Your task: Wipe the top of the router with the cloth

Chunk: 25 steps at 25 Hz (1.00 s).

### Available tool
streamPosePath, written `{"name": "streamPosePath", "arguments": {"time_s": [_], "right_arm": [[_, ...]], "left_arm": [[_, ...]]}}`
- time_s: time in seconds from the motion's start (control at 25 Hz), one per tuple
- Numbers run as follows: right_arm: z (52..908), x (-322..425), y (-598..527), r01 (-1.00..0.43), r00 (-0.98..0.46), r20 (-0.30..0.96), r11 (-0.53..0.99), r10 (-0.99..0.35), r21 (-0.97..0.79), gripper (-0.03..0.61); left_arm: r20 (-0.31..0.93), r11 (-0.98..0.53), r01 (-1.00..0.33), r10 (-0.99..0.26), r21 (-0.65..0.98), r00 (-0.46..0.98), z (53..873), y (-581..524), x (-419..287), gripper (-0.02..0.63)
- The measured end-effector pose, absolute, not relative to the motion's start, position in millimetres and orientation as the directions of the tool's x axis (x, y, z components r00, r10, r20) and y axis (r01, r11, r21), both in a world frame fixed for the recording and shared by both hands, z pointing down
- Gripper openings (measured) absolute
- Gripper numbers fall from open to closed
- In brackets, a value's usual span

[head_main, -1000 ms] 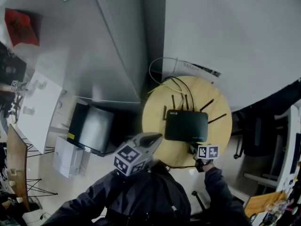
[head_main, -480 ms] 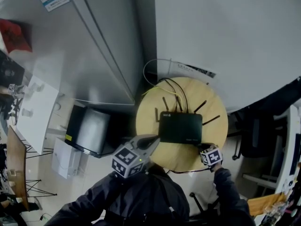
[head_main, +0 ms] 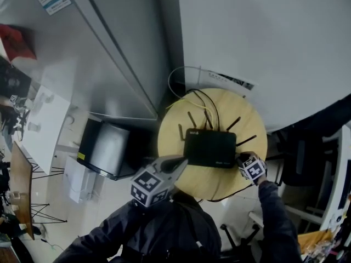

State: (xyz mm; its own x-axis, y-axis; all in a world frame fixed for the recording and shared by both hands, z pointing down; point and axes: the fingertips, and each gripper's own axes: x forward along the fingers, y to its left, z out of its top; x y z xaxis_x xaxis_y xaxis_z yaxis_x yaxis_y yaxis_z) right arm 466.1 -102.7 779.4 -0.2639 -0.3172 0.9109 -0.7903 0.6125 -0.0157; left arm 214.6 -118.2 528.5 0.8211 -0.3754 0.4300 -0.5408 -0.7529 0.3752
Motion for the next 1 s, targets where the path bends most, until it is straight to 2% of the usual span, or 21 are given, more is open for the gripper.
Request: {"name": "streamPosePath", "arguments": {"time_s": [0.36,0.68,0.84,1.0], "right_arm": [[787.9,475.4,-135.8,-0.85,-0.251,0.9,0.525,-0.356,-0.029,0.069],[774.7,478.7,-121.7,-0.914,-0.252,0.871,0.399,-0.423,-0.071,0.069],[727.2,457.0,-96.6,-0.937,-0.33,0.781,0.283,-0.53,-0.204,0.069],[668.4,412.5,-85.7,-0.918,-0.396,0.651,0.268,-0.648,-0.292,0.069]], "left_arm": [[0.438,-0.724,-0.582,-0.416,0.371,0.797,527.1,-116.4,207.0,0.0],[0.446,-0.742,-0.555,-0.38,0.376,0.811,531.7,-114.4,213.0,0.0],[0.419,-0.768,-0.52,-0.36,0.375,0.834,521.8,-117.0,218.8,0.0],[0.39,-0.811,-0.463,-0.32,0.358,0.863,511.8,-120.2,223.2,0.0]]}}
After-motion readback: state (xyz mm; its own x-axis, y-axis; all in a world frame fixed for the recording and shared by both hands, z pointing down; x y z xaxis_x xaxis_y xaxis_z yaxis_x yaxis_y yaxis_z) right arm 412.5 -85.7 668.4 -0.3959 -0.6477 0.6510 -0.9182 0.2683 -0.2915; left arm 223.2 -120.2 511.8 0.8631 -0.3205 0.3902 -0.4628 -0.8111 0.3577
